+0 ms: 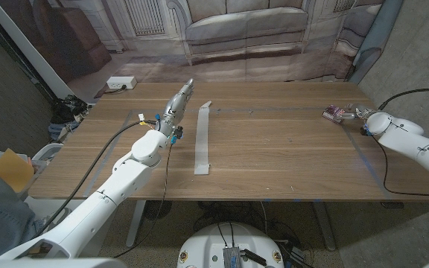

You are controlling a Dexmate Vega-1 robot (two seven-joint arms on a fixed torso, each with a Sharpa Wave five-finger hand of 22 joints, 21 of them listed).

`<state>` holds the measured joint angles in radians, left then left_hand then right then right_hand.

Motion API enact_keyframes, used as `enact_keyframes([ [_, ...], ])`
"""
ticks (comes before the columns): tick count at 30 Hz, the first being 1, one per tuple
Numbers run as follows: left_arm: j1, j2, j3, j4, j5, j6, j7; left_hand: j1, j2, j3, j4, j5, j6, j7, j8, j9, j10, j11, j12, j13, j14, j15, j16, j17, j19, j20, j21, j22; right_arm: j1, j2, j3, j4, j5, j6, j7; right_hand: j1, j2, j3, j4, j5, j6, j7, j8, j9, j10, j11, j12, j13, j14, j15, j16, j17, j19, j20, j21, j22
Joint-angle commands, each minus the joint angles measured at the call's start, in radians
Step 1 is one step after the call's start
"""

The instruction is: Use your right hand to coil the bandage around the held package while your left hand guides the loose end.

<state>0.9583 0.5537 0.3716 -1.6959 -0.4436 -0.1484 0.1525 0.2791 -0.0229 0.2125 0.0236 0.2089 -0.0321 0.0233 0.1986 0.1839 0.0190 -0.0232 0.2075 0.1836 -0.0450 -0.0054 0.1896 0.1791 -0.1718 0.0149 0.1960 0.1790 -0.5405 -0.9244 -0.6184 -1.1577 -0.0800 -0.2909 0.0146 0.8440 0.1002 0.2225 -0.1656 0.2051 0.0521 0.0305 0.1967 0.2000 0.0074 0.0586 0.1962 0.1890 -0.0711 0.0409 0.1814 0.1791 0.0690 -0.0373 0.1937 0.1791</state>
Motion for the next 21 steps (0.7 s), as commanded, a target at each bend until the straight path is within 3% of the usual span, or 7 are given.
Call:
enact_keyframes([
  [1,-0.002,-0.002,0.003,0.002,0.0,0.006,0.002,0.0,0.008,-0.004,-0.002,-0.003,0.004,0.001,-0.001,0.002,0.002,-0.004,-0.002,0.004,0.0,-0.006,-0.001,0.004,-0.013,0.007,0.001,0.006,0.045,0.025,-0.028,0.059,-0.009,0.012,0.021,0.017,0.0,0.011,0.0,0.008,0.01,0.0,0.007,0.0,0.012,0.001,0.006,0.004,0.009,-0.002,0.006,0.003,0.011,-0.019,0.005,0.003],
  [10,-0.007,-0.006,0.007,0.007,0.0,0.009,0.001,0.001,0.01,-0.005,-0.002,-0.003,0.004,0.0,-0.001,0.002,0.003,-0.007,-0.002,0.004,0.0,-0.006,-0.001,0.004,-0.014,0.011,0.002,0.006,0.067,0.034,-0.048,0.09,-0.017,0.017,0.039,0.023,0.002,0.018,0.001,0.011,0.021,0.001,0.011,0.0,0.022,0.003,0.012,0.004,0.02,-0.005,0.009,0.003,0.021,-0.02,0.009,0.003],
  [13,-0.008,-0.008,0.008,0.009,-0.001,0.01,0.001,0.001,0.01,-0.006,-0.002,-0.003,0.004,-0.001,-0.001,0.002,0.003,-0.005,-0.002,0.004,0.0,-0.005,-0.001,0.004,-0.015,0.012,0.002,0.006,0.072,0.036,-0.051,0.099,-0.017,0.019,0.043,0.034,0.006,0.027,0.001,0.016,0.022,0.0,0.01,0.0,0.046,-0.022,0.023,0.004,0.035,-0.012,0.012,0.003,0.029,-0.02,0.011,0.003],
  [21,-0.016,-0.014,0.012,0.02,-0.003,0.011,-0.005,0.002,0.011,-0.006,-0.001,-0.003,0.006,-0.002,0.0,0.002,0.002,-0.013,-0.003,0.005,0.001,-0.006,-0.001,0.004,-0.017,0.018,0.002,0.006,0.084,0.046,-0.06,0.119,-0.02,0.015,0.044,0.05,0.007,0.041,0.001,0.025,0.035,-0.009,0.014,0.0,0.107,-0.045,0.044,0.003,0.071,-0.026,0.017,0.002,0.048,-0.024,0.017,0.003],
])
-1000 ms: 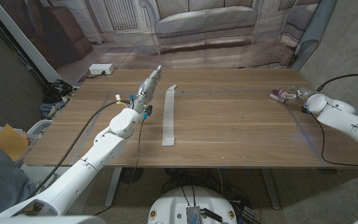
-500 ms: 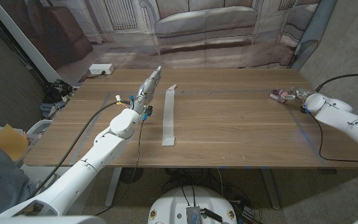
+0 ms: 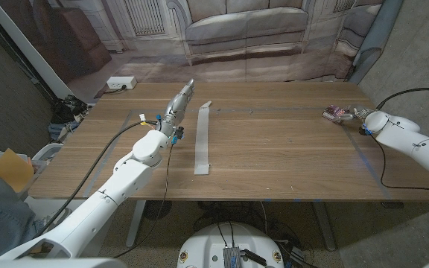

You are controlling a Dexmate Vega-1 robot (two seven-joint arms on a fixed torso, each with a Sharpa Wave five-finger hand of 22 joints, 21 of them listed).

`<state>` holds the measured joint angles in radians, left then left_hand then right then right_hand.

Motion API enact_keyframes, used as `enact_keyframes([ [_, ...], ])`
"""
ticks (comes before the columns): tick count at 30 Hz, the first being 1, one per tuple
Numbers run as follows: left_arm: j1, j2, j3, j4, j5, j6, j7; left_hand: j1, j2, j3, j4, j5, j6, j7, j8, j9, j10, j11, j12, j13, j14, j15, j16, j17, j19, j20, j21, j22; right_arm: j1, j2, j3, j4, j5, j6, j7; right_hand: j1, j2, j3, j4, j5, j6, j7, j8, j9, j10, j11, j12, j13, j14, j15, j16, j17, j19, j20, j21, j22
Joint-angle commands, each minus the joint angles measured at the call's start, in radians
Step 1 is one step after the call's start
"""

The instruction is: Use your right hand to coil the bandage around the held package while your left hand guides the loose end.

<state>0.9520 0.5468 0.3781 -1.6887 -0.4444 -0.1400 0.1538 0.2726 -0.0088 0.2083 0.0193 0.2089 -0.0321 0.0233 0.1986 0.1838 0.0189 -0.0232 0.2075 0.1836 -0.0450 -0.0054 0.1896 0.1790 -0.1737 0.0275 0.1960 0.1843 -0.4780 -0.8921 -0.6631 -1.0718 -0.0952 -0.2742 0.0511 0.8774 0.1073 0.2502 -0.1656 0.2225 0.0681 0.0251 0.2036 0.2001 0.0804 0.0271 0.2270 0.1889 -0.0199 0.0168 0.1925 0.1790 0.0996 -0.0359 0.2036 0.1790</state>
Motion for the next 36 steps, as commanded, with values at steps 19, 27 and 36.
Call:
enact_keyframes([
  [19,-0.013,-0.011,0.002,0.021,-0.006,0.006,-0.005,0.01,-0.001,-0.004,0.003,-0.004,0.007,-0.004,-0.001,0.002,0.003,-0.015,-0.003,0.005,0.002,-0.009,0.0,0.004,-0.014,0.012,0.004,0.002,0.004,0.018,-0.023,-0.027,-0.044,-0.07,-0.081,-0.001,-0.015,0.023,0.031,-0.032,0.336,-0.147,0.109,0.026,0.403,-0.166,0.136,0.012,0.321,-0.091,0.037,0.004,0.181,-0.029,0.041,0.009],
  [27,-0.014,-0.01,0.0,0.02,-0.006,0.009,-0.001,0.011,0.0,-0.005,0.003,-0.004,0.006,-0.004,-0.001,0.002,0.003,-0.012,-0.003,0.005,0.001,-0.008,-0.001,0.004,-0.016,0.013,0.004,0.002,-0.029,0.004,-0.008,-0.081,-0.043,-0.083,-0.11,0.008,-0.006,0.024,0.028,-0.036,0.434,-0.185,0.147,0.044,0.496,-0.182,0.173,0.022,0.421,-0.118,0.046,0.003,0.234,-0.039,0.054,0.012],
  [36,-0.021,-0.005,0.004,0.013,-0.002,0.031,0.001,0.013,0.002,-0.005,0.002,-0.004,0.007,-0.004,-0.001,0.002,0.005,-0.014,-0.003,0.005,0.002,-0.008,0.0,0.003,-0.018,0.014,0.004,0.002,-0.082,-0.021,0.027,-0.154,-0.018,-0.078,-0.132,0.023,0.005,0.034,0.023,-0.032,0.436,-0.184,0.148,0.048,0.504,-0.186,0.176,0.024,0.435,-0.126,0.042,0.002,0.243,-0.043,0.056,0.013],
])
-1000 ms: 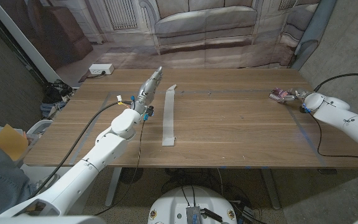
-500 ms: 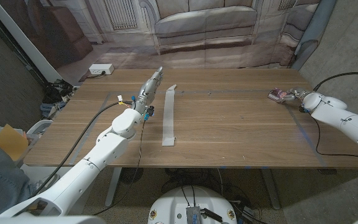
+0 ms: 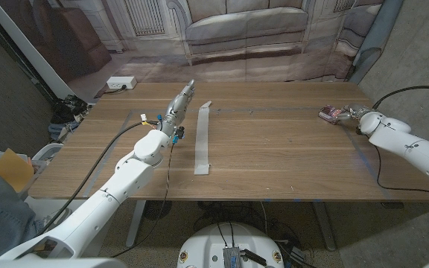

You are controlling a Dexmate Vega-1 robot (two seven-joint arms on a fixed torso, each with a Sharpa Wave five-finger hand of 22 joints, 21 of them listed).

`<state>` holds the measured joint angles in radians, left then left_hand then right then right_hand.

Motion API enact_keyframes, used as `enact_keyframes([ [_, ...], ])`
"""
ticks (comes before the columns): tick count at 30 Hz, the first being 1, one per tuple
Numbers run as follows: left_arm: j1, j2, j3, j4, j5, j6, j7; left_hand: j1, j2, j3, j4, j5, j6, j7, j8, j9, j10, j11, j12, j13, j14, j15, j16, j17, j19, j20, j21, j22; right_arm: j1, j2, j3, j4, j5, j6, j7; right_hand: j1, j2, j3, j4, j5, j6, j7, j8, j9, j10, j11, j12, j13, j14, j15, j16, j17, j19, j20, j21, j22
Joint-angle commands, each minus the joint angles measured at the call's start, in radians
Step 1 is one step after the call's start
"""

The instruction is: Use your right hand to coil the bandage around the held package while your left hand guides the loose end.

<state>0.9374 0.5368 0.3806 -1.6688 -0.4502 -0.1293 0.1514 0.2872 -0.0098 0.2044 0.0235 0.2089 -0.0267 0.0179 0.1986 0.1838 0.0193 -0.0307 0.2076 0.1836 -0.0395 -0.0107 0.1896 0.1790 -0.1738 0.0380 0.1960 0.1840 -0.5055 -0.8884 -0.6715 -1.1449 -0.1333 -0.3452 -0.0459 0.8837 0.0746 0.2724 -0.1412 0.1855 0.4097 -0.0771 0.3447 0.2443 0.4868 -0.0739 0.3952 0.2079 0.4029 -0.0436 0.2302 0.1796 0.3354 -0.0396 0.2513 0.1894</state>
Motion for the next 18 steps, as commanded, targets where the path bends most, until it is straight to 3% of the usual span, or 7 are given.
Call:
enact_keyframes([
  [1,-0.007,0.007,0.002,-0.009,0.005,0.025,0.005,-0.001,0.003,-0.001,-0.002,-0.004,0.001,0.002,-0.001,0.002,0.005,-0.007,-0.002,0.005,-0.004,-0.003,0.0,0.003,-0.017,0.003,0.004,0.002,-0.061,-0.028,0.039,-0.091,0.024,-0.007,-0.036,0.017,0.038,0.013,-0.002,0.005,0.095,-0.082,0.007,0.004,0.096,-0.084,0.007,0.005,0.013,-0.066,0.004,0.002,0.008,-0.04,0.008,0.002],
  [18,0.031,0.065,0.0,-0.077,0.02,0.094,0.015,0.011,0.008,0.002,-0.008,-0.003,0.003,0.001,0.0,0.002,0.008,-0.004,-0.002,0.005,-0.001,-0.002,0.0,0.003,-0.017,0.006,0.005,0.002,-0.214,-0.109,0.137,-0.339,0.074,-0.045,-0.089,0.038,0.042,0.024,-0.011,0.01,0.08,-0.073,-0.001,0.009,0.077,-0.08,-0.003,0.003,0.014,-0.063,-0.01,0.001,0.006,-0.041,0.004,0.003],
])
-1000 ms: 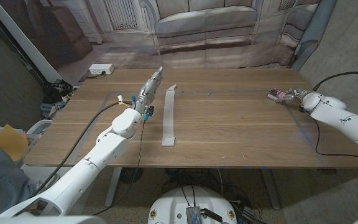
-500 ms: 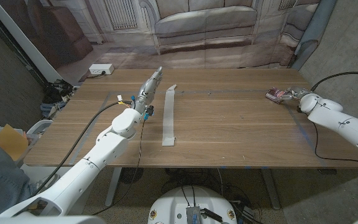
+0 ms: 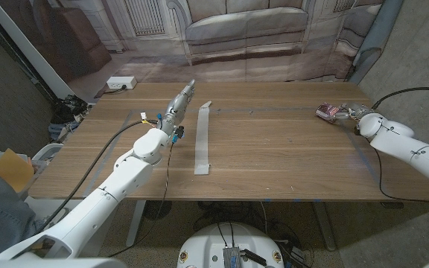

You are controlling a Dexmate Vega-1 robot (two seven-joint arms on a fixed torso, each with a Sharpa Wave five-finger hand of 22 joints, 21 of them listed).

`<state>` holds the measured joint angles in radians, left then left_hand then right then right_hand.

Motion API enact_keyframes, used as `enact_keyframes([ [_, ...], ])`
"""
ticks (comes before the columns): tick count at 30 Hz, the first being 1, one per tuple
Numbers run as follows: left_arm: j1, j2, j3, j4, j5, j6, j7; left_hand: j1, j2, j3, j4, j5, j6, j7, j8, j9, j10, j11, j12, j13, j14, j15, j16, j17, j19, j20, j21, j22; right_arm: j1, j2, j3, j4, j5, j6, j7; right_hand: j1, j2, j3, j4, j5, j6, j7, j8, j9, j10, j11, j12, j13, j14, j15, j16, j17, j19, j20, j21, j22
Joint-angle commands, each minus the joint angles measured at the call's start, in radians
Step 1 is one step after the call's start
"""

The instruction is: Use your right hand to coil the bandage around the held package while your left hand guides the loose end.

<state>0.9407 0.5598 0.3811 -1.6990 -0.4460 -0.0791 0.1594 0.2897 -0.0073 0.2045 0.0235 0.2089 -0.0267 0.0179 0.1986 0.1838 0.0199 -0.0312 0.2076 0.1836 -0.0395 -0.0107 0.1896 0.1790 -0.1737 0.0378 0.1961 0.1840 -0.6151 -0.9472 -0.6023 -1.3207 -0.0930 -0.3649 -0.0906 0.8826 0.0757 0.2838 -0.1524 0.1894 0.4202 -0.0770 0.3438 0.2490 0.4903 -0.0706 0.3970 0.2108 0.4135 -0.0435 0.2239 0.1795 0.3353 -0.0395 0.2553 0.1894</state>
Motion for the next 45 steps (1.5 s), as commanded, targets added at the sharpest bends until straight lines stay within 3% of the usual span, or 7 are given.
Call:
enact_keyframes([
  [1,0.032,0.047,-0.002,-0.052,0.017,0.046,0.009,0.01,0.005,0.003,-0.008,-0.003,0.004,0.001,0.0,0.002,0.008,-0.005,-0.002,0.005,0.0,-0.002,0.001,0.003,-0.017,0.006,0.005,0.002,-0.115,-0.053,0.076,-0.179,0.038,-0.032,-0.051,0.039,0.041,0.012,0.0,0.006,0.07,-0.073,0.0,0.005,0.073,-0.084,-0.006,0.0,0.003,-0.063,-0.004,0.001,0.006,-0.041,0.0,0.003],
  [13,0.076,0.11,-0.009,-0.106,0.046,0.072,0.009,0.04,0.008,0.01,-0.025,-0.002,0.018,-0.002,0.006,0.002,0.022,-0.011,0.003,0.005,0.011,-0.001,0.003,0.001,-0.019,0.009,0.005,0.001,-0.196,-0.085,0.128,-0.307,0.069,-0.072,-0.077,0.044,0.042,0.013,0.0,0.008,0.075,-0.07,0.001,0.007,0.081,-0.087,-0.005,-0.002,0.006,-0.065,-0.007,0.003,0.007,-0.041,-0.001,0.004],
  [27,0.156,0.222,-0.015,-0.201,0.2,0.099,0.087,0.144,0.016,0.036,-0.084,-0.002,0.114,-0.018,0.033,0.003,0.097,-0.036,0.021,0.005,0.071,-0.023,0.013,-0.001,-0.008,0.011,0.009,-0.001,-0.228,-0.084,0.139,-0.407,0.06,-0.135,-0.101,0.05,0.046,0.016,0.001,0.01,0.083,-0.07,0.003,0.01,0.09,-0.087,-0.004,-0.004,0.012,-0.067,-0.01,0.004,0.008,-0.041,-0.003,0.004],
  [32,0.171,0.247,-0.017,-0.195,0.235,0.079,0.091,0.193,0.014,0.045,-0.113,-0.006,0.159,-0.038,0.041,0.003,0.142,-0.058,0.028,0.005,0.109,-0.041,0.017,-0.001,0.0,0.0,0.011,-0.001,-0.241,-0.082,0.147,-0.45,0.058,-0.168,-0.116,0.051,0.046,0.017,0.001,0.011,0.084,-0.069,0.004,0.011,0.091,-0.087,-0.005,-0.004,0.014,-0.066,-0.011,0.003,0.008,-0.041,-0.003,0.004],
  [36,0.169,0.264,-0.009,-0.181,0.286,0.055,0.099,0.213,0.012,0.048,-0.123,-0.006,0.18,-0.045,0.044,0.003,0.164,-0.062,0.032,0.005,0.131,-0.046,0.02,-0.001,0.008,-0.003,0.013,-0.001,-0.243,-0.077,0.143,-0.479,0.052,-0.205,-0.121,0.052,0.047,0.018,0.001,0.012,0.084,-0.07,0.003,0.011,0.091,-0.088,-0.006,-0.005,0.015,-0.066,-0.012,0.004,0.007,-0.042,-0.004,0.004],
  [40,0.165,0.281,-0.004,-0.165,0.338,0.025,0.109,0.236,0.012,0.052,-0.136,-0.007,0.206,-0.057,0.048,0.003,0.188,-0.088,0.034,0.005,0.153,-0.056,0.022,-0.002,0.015,-0.004,0.014,-0.001,-0.245,-0.07,0.141,-0.509,0.045,-0.241,-0.134,0.054,0.047,0.019,0.0,0.012,0.084,-0.07,0.003,0.012,0.092,-0.088,-0.006,-0.005,0.016,-0.066,-0.013,0.003,0.007,-0.041,-0.004,0.004],
  [45,0.155,0.305,0.004,-0.144,0.394,-0.017,0.106,0.262,0.008,0.055,-0.148,-0.007,0.249,-0.071,0.056,0.003,0.23,-0.1,0.04,0.005,0.183,-0.068,0.024,-0.002,0.03,-0.007,0.018,-0.001,-0.247,-0.064,0.141,-0.536,0.041,-0.267,-0.147,0.055,0.047,0.019,0.001,0.012,0.085,-0.071,0.003,0.012,0.092,-0.089,-0.007,-0.006,0.016,-0.067,-0.014,0.004,0.006,-0.041,-0.005,0.004],
])
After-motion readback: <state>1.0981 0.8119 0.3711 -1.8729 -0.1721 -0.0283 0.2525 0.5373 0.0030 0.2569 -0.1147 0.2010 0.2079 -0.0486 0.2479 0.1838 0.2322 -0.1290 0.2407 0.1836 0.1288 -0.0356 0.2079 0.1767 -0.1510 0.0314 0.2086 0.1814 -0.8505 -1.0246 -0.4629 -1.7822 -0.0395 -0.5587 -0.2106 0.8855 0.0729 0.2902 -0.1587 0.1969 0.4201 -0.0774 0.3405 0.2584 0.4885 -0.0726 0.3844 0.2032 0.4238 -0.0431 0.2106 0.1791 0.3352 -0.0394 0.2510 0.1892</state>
